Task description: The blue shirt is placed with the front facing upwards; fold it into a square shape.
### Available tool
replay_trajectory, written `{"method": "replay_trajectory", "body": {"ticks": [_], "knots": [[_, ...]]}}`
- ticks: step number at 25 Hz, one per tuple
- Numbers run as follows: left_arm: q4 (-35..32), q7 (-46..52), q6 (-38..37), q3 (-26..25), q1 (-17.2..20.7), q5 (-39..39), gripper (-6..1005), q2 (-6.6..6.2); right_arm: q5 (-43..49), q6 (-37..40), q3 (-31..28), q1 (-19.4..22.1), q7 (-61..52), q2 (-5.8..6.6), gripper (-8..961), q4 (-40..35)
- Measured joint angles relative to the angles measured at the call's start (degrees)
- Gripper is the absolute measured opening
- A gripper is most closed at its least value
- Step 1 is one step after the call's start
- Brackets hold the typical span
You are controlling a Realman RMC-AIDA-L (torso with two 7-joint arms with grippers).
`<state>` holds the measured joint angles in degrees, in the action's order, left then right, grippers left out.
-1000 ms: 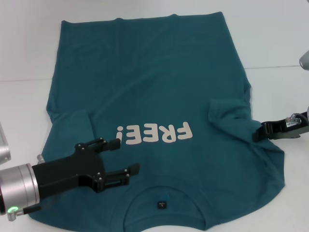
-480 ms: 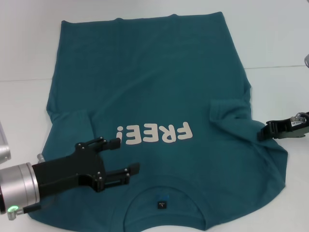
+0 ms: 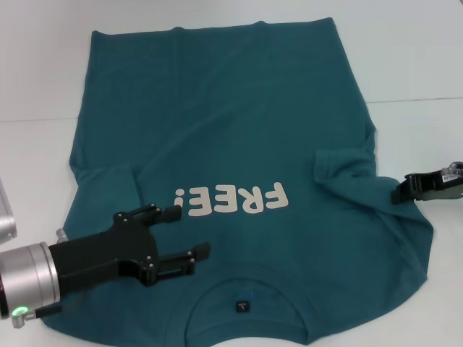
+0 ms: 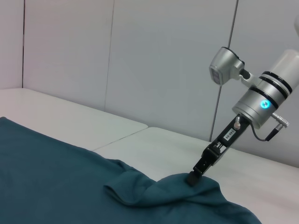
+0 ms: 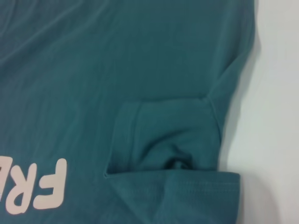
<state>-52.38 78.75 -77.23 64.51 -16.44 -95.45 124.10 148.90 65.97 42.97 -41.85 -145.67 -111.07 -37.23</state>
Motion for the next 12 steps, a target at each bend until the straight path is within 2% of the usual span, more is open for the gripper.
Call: {"method": "replay_trajectory", "body": {"ticks": [4,12], "knots": [[0.0,0.0,-0.03,0.0,0.0,0.0,836,0.0,-0.02,1.63,0.0,0.0,-0.02,-0.2,129,-1.69],[0.0,0.0,-0.03,0.0,0.0,0.0,835,0.0,0.06,5.12,0.17,0.96,0.45,-1.38,125,-5.93]]}}
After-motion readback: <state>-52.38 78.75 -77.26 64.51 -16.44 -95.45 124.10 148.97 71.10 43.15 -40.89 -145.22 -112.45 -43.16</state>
